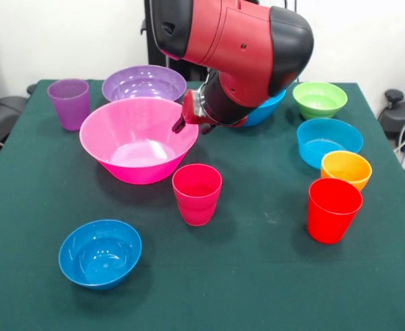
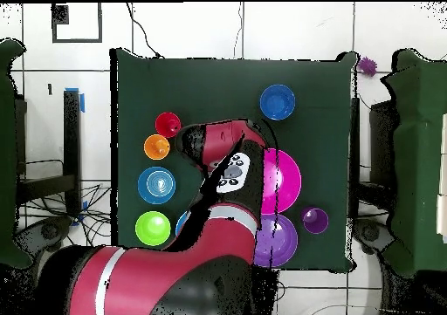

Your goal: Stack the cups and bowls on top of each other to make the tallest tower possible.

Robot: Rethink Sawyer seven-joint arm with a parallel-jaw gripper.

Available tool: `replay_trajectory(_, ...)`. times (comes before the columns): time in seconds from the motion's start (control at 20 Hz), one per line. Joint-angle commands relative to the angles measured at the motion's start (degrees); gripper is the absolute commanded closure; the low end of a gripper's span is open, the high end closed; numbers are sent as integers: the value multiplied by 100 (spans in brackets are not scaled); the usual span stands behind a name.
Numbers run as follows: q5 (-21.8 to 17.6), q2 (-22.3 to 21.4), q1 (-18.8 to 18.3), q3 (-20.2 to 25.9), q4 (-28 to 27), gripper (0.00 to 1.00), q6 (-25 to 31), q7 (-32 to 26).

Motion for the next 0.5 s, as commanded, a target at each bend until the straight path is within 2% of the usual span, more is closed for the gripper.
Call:
replay_trajectory(0.05,-27,201,68,390,-133,0,-589,890)
replay_trajectory(0.5,3,276,46,438,-158,0,-731,937)
